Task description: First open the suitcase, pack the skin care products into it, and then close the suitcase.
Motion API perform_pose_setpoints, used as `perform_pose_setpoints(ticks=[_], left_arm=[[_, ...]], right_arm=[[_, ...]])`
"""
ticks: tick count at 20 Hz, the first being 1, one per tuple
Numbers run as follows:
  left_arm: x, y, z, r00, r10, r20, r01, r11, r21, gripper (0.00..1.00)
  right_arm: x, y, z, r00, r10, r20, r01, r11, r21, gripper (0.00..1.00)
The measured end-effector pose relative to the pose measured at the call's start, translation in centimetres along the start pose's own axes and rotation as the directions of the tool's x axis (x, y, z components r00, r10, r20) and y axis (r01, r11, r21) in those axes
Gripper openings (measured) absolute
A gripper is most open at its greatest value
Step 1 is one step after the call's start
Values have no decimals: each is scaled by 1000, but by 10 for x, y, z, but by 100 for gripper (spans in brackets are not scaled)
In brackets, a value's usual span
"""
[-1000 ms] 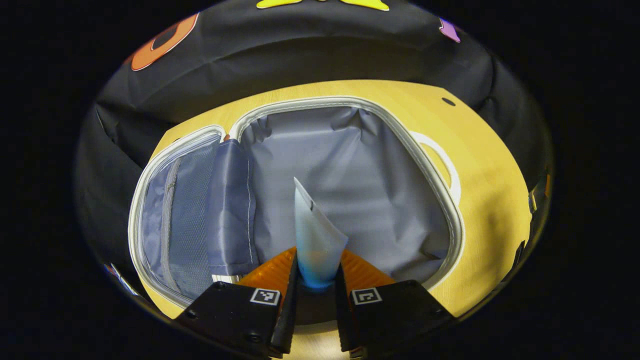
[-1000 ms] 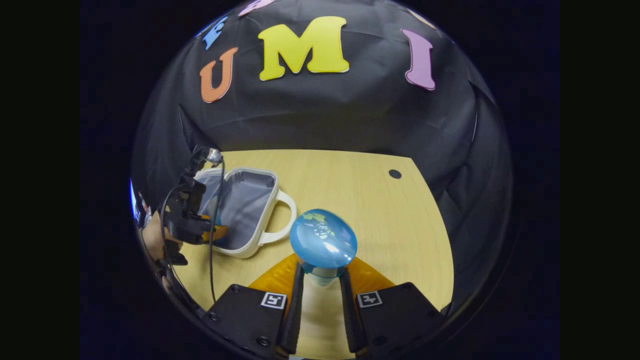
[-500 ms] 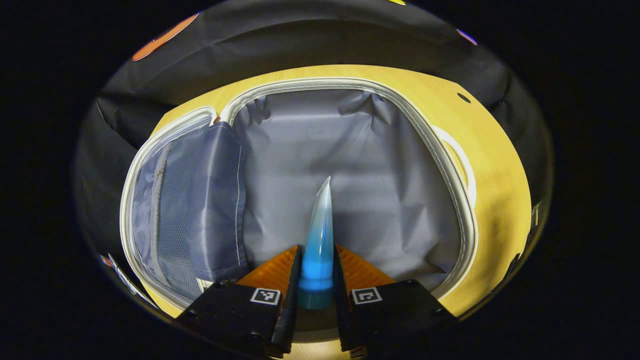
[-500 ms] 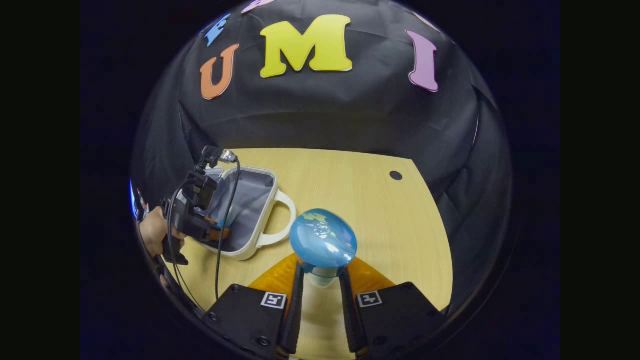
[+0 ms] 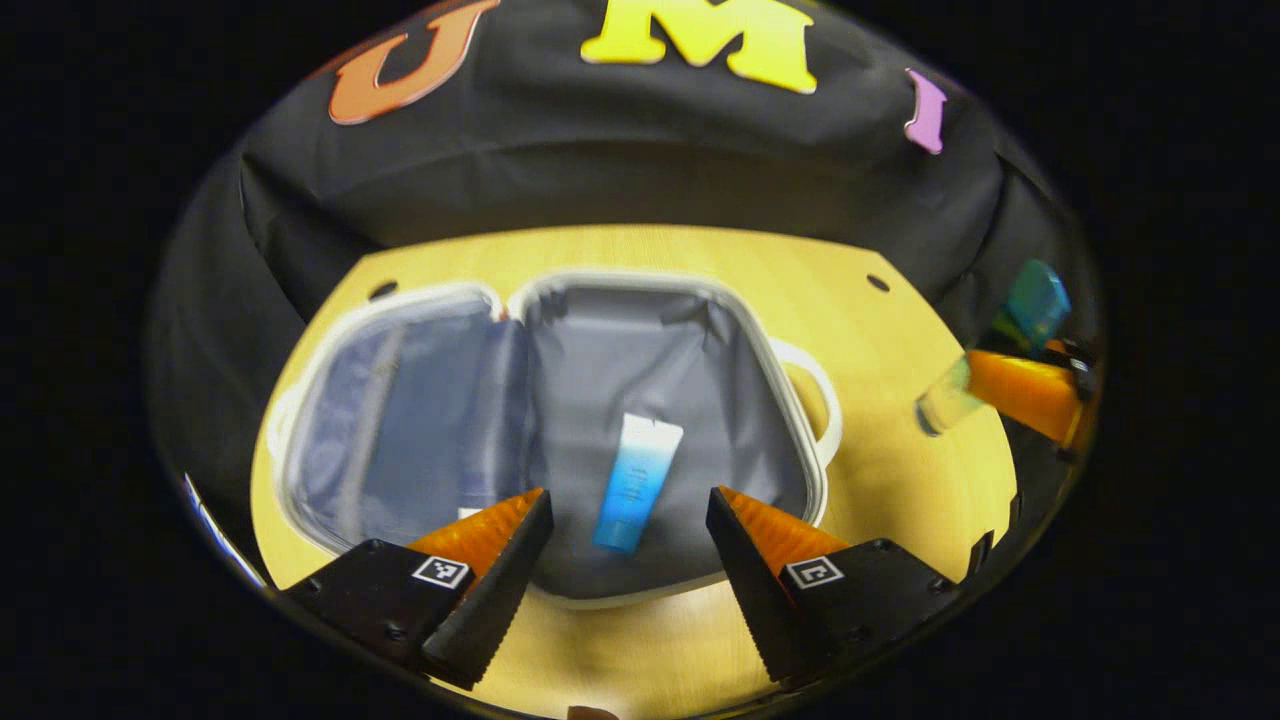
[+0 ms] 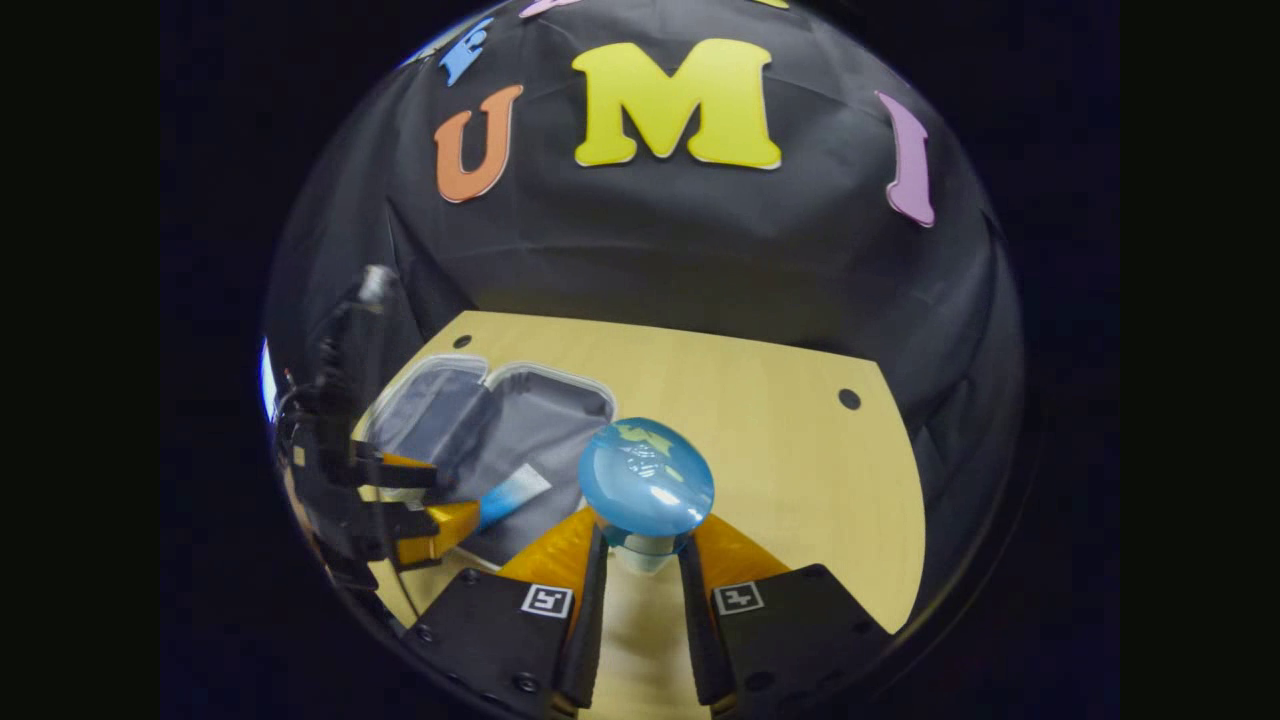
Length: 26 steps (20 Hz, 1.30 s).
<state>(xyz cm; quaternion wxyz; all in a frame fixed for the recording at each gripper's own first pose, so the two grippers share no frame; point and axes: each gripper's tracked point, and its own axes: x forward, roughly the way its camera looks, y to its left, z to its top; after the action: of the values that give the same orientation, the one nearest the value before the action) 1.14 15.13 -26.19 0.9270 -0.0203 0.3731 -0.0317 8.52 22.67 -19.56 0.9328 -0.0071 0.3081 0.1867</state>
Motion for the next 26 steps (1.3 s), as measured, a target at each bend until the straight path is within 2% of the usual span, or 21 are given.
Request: perform_pose_setpoints(ticks=[1,2,5,9,13,18,22,24,26], left_arm=[[-15,9,12,998,16,68,-18,999,26,99],[-32,20,24,990,37,137,-45,998,53,98],[-73,43,53,946,64,319,-107,987,118,98],[-125,49,68,889,36,457,-98,989,112,98],[-140,63,66,865,41,500,-112,987,112,98],[-149,86,59,854,77,515,-125,990,60,98],[-159,104,62,831,107,546,-139,990,18,98],[-161,111,59,829,116,547,-144,990,9,98],[-158,122,51,837,136,530,-157,988,-4,98]], right_arm=[[9,13,1,1000,17,-4,-17,1000,-15,32],[18,27,1,999,35,-17,-35,999,-24,34],[45,71,-17,993,84,-80,-87,995,-39,32],[77,115,-57,970,107,-217,-112,994,-11,34],[91,125,-83,948,84,-309,-77,996,32,34],[105,126,-77,942,57,-332,-25,995,98,34],[127,120,-68,933,26,-360,38,985,169,35],[142,118,-74,921,-3,-389,77,982,174,32],[153,112,-89,896,-43,-443,126,979,162,34]])
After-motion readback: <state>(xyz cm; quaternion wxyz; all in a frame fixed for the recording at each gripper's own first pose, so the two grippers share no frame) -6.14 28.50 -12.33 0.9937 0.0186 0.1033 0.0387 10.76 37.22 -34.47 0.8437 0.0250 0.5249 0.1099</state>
